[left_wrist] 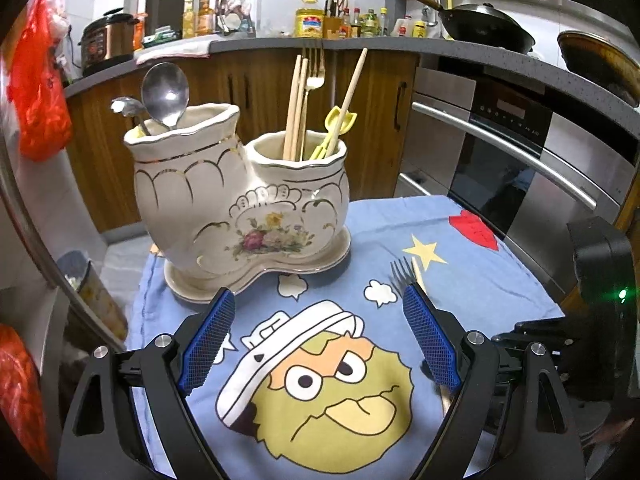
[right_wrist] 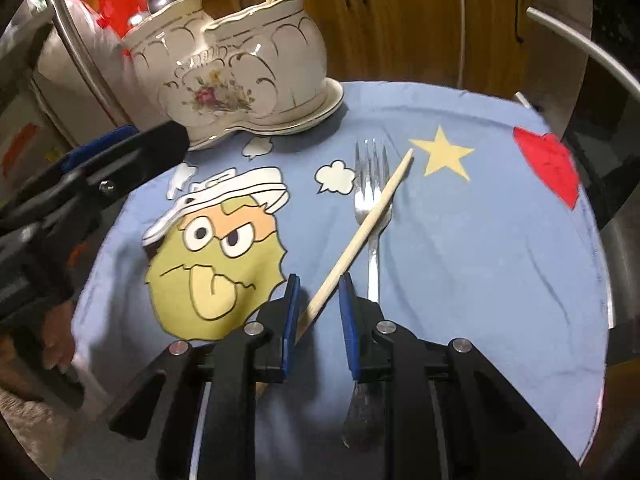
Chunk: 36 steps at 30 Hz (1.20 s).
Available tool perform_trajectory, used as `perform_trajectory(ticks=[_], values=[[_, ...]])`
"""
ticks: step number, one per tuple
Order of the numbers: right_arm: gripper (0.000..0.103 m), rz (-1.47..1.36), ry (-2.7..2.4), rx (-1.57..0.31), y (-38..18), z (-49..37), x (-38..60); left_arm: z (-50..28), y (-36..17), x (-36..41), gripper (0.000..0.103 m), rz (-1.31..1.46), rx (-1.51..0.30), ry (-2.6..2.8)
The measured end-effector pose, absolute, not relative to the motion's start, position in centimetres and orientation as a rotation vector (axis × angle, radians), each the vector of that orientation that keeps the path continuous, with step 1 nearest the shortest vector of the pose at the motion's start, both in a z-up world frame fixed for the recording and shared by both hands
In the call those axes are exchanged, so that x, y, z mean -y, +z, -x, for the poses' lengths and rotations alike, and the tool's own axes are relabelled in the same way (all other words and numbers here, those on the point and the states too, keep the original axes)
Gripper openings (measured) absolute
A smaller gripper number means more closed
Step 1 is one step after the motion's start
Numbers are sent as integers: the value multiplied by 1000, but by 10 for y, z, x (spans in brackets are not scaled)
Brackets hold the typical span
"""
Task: Organize utensils
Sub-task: 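Grasp the last wooden chopstick on the cloth with the right tool, then close the left tool on the silver fork handle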
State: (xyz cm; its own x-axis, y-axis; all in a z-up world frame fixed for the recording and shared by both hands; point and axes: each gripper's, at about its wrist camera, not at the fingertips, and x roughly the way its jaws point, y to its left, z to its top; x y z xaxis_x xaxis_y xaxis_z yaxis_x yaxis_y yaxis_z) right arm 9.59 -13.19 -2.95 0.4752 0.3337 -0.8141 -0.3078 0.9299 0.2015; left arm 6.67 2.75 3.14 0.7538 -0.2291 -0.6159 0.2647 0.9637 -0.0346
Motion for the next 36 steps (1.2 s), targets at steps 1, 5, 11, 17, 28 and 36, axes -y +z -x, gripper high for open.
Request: perform_trajectory(ticks=[1, 5, 11, 17, 28, 36], values=[[20, -7, 373, -992, -30, -95, 128, -66, 31, -27, 86, -59, -664, -273], [20, 116, 325, -930, -33, -88, 110, -61, 32, -26, 86, -83, -654, -281], [13, 120, 317, -883, -36, -84, 113, -63, 29, -31, 86, -75, -671, -277], [6, -1, 354, -903, -30, -85, 137, -67, 24, -36, 86, -56, -695, -270], [6, -97, 374, -814, 2, -80, 178, -77, 11, -11, 86, -52, -747, -318], [6, -200, 297, -767, 8, -96, 232, -86, -12, 22, 80, 77, -882, -388]])
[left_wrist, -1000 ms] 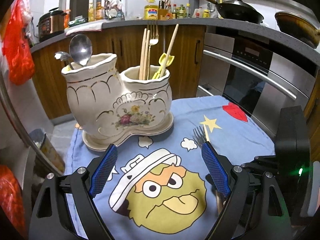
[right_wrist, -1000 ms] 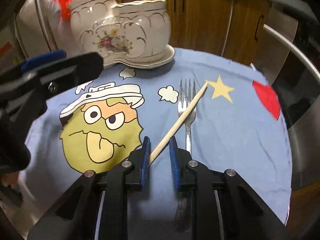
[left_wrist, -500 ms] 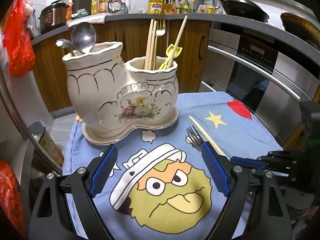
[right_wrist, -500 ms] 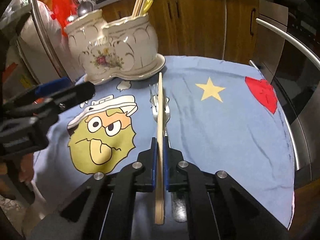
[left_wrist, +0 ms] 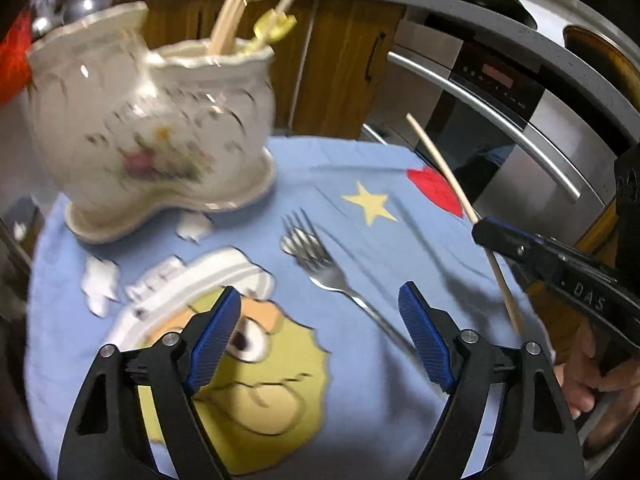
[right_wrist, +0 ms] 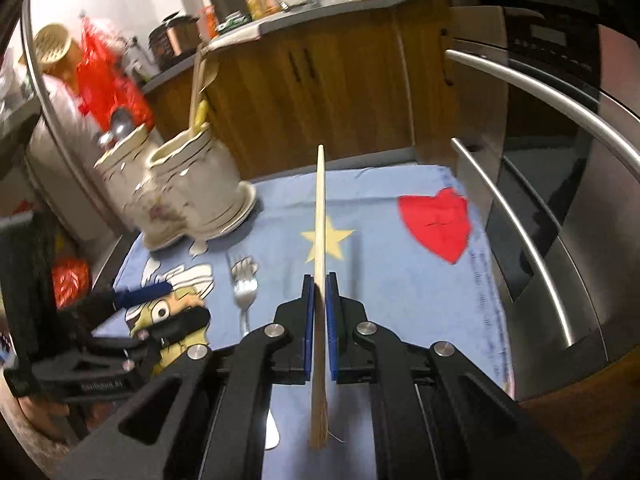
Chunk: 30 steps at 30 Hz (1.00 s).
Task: Organize utensils
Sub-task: 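Close the left tool on the silver fork handle, then lift the fork with the left tool while the right tool carries the chopstick to the holder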
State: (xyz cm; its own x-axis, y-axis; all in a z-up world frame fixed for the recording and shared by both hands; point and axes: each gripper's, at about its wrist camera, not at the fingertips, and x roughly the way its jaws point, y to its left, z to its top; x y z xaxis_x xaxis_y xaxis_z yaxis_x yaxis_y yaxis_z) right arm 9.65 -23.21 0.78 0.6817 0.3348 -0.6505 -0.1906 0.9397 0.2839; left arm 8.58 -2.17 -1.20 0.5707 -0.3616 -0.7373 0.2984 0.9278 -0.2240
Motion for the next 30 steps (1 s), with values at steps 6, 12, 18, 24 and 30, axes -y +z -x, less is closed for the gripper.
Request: perform_trajectory(ticks=[6, 12, 18, 24, 30], values=[[6, -245, 306, -769, 3, -101, 251, -98, -22, 41, 65, -6, -841, -306], [6, -249, 355, -770, -2, -97, 248, -129, -25, 35, 53, 60, -858, -330], [6, -250, 387, -772, -2, -94, 249, -147, -31, 38, 27, 72, -901, -351], [6, -263, 400, -771, 0, -95, 251, -144, -29, 40, 7, 58, -885, -344], [6, -276, 416, -776, -2, -96, 246, -129, -13, 38, 6, 39, -804, -351]])
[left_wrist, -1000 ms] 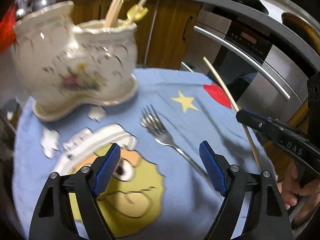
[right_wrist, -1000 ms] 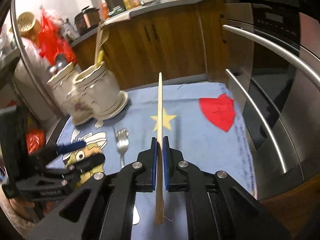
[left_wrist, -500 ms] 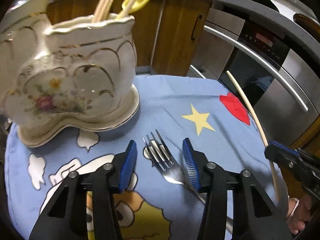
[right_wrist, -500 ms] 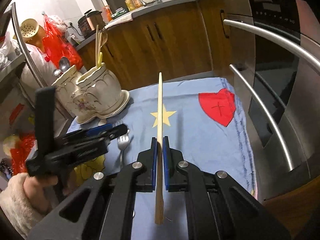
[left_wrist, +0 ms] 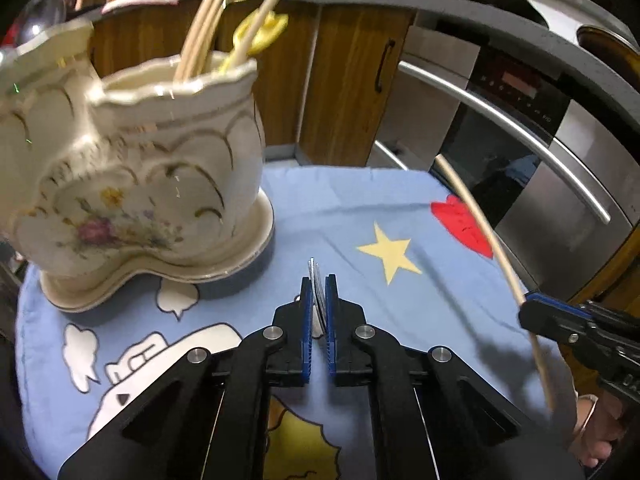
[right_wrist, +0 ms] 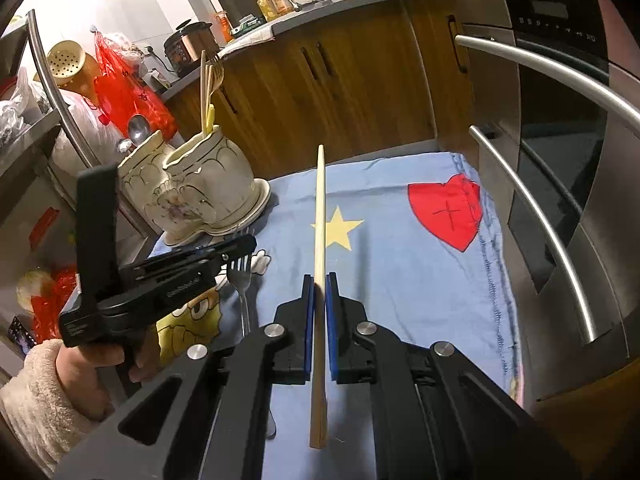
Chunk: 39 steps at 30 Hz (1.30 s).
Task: Organize utensils
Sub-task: 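Lift the fork with the left tool while the right tool carries the chopstick to the holder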
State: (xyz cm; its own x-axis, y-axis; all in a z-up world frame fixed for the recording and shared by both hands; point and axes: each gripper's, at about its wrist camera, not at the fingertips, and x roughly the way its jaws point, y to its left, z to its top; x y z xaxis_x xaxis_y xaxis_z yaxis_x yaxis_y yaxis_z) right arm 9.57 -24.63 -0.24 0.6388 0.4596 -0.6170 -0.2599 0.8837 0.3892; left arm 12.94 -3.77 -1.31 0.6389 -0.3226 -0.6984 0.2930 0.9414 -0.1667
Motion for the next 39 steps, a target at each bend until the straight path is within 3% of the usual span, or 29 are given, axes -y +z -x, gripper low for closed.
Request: perform_trajectory(ticks=[20, 31, 39], values=[[6, -226, 442, -637, 43, -111, 201, -69, 88, -16, 3, -72, -540, -254], [6, -227, 513, -399, 118, -133, 167, -60, 173, -71, 3, -82, -351, -203], [6, -261, 596, -309, 134, -175, 125, -71, 223, -98, 3, -104, -244, -111]])
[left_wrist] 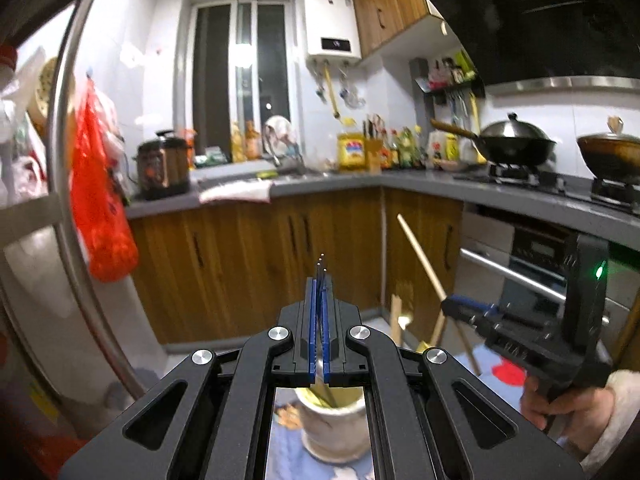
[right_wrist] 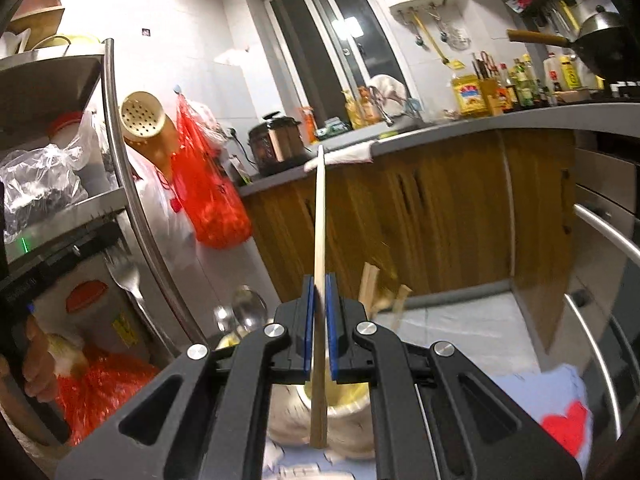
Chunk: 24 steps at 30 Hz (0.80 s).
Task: Organize utensils
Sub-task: 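Lift the fork with the left tool while the right tool carries the chopstick to the holder, then lower the fork into the holder with the left tool while the right tool drops the chopstick in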
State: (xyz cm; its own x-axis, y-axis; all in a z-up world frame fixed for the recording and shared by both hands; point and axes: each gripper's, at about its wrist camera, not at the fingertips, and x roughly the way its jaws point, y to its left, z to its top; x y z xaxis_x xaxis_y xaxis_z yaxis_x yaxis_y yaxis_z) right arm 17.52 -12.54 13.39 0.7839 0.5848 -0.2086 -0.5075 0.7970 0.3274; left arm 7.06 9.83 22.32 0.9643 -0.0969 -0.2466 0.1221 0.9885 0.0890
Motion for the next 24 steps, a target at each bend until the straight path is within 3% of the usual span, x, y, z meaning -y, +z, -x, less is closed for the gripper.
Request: perform_trajectory(ticks=[6, 24], values=[[6, -277, 637, -237, 122, -197, 103, -91, 224, -102, 3, -150, -213, -9], [6, -149, 608, -327, 57, -210, 86, -135, 149, -78, 3, -228, -341, -42]])
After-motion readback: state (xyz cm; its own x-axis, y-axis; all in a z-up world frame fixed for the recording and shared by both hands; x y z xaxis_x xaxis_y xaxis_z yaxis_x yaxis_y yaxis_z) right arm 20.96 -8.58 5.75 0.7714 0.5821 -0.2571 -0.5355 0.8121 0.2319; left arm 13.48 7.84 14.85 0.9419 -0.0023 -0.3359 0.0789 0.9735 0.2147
